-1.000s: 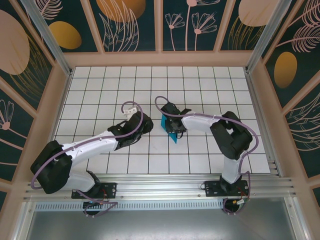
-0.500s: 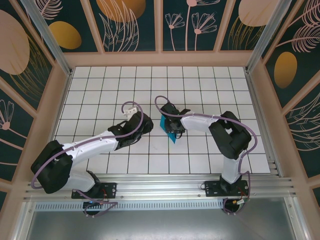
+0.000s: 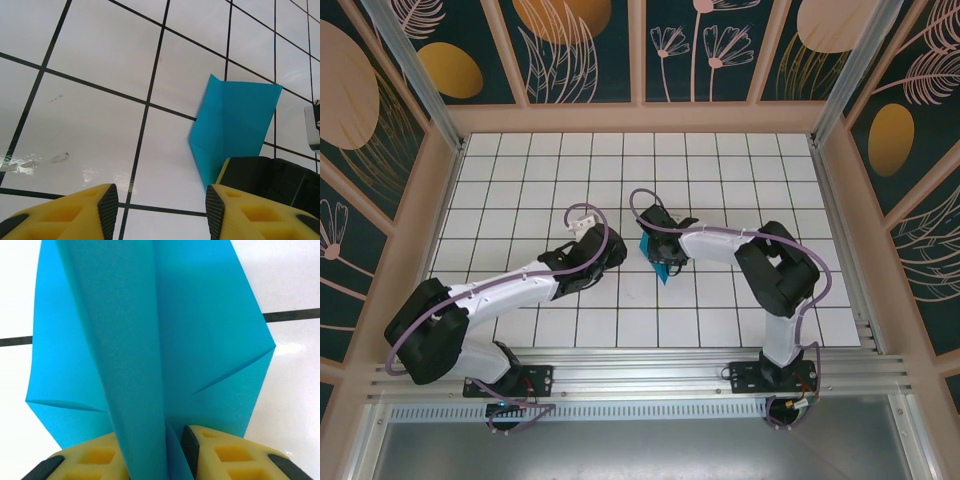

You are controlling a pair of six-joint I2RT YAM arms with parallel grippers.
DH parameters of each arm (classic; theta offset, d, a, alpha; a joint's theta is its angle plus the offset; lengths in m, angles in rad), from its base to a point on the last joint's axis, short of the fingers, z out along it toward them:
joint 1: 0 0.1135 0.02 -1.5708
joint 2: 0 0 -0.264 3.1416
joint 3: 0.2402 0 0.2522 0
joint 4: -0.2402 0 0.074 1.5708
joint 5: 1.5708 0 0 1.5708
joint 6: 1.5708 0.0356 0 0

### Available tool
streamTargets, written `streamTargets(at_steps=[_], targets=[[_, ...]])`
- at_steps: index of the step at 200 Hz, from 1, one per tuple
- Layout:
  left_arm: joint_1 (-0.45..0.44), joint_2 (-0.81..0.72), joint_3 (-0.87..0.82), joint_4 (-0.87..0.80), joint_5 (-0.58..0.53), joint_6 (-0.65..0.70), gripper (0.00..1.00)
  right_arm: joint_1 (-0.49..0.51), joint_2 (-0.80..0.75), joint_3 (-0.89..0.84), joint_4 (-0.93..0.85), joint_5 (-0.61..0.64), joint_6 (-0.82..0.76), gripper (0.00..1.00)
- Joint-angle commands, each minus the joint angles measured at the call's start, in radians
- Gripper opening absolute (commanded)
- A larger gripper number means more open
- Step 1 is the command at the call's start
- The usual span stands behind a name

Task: Fold a paper plane with a square sheet of paper (pick it up from the middle)

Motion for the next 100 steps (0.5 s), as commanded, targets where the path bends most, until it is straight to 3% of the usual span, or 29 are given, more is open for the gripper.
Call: streamTargets(at_steps=[1,44,100], targets=[[0.003,-0.008,0.014,-0.016,-0.04,-0.003,0.53,0.006,0.097,-0.044,-0.007,-0.035,0.027,0.32],[0.001,-0.049,0.012,-0.031,-0.088,0.009,0.52,0.005,-0.007,-0.008,-0.031,-0.011,-0.004,0.38],[0.002,-0.131,-0.036,-0.033,-0.16,0.01,0.54,0.02,-0.225,0.005,-0.053,0.05,-0.032,0.58]])
